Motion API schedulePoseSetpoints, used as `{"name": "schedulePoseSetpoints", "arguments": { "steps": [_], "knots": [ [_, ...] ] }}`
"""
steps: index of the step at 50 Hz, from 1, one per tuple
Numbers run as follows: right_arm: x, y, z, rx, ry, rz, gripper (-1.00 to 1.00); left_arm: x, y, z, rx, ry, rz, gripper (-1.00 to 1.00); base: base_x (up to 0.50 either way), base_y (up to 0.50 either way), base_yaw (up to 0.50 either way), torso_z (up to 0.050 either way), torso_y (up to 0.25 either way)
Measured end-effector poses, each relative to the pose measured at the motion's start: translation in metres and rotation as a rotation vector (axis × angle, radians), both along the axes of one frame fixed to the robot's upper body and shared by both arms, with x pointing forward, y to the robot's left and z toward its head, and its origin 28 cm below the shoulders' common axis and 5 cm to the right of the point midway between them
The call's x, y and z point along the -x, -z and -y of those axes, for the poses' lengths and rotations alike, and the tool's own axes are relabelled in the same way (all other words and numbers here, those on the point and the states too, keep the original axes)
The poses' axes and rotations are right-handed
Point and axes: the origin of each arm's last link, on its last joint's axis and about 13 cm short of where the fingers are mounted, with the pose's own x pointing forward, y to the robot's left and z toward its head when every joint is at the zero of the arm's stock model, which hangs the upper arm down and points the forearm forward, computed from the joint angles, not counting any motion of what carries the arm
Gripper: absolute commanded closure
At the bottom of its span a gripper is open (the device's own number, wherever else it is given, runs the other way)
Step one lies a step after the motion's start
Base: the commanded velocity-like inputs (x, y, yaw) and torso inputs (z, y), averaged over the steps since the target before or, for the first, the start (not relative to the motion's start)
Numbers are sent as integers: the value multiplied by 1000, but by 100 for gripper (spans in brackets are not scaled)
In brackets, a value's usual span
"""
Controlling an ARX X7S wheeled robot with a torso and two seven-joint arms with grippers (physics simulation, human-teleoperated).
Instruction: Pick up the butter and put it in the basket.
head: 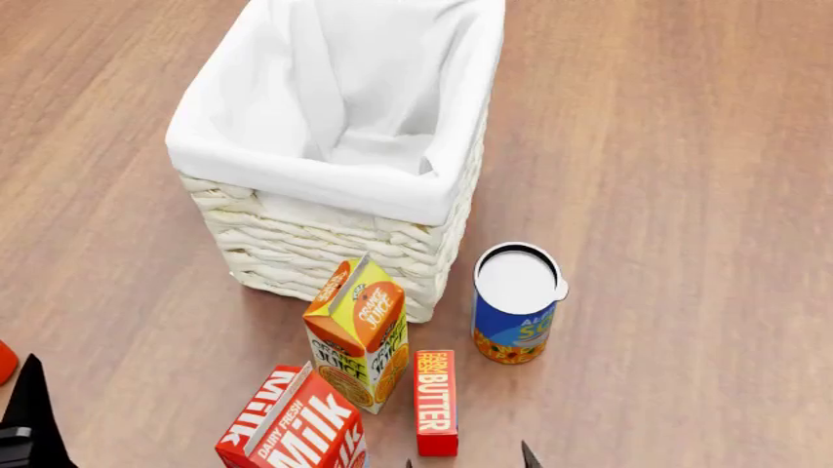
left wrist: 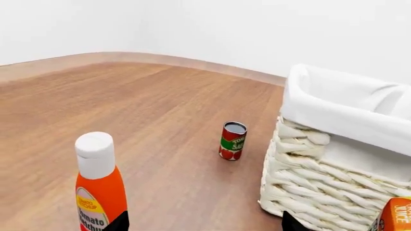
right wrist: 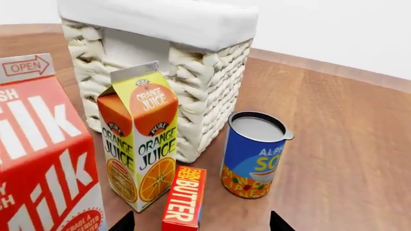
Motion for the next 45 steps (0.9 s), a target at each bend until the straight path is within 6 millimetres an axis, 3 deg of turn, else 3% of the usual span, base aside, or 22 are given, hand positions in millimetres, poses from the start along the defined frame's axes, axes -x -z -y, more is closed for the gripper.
{"name": "schedulePoseSetpoints", "arguments": {
  "steps": [45],
  "knots": [
    [-30,6,-3,-23,-32,-48,-100,2,-1,0,5,-6,0,-100,0,0,0,0,0]
  ]
}}
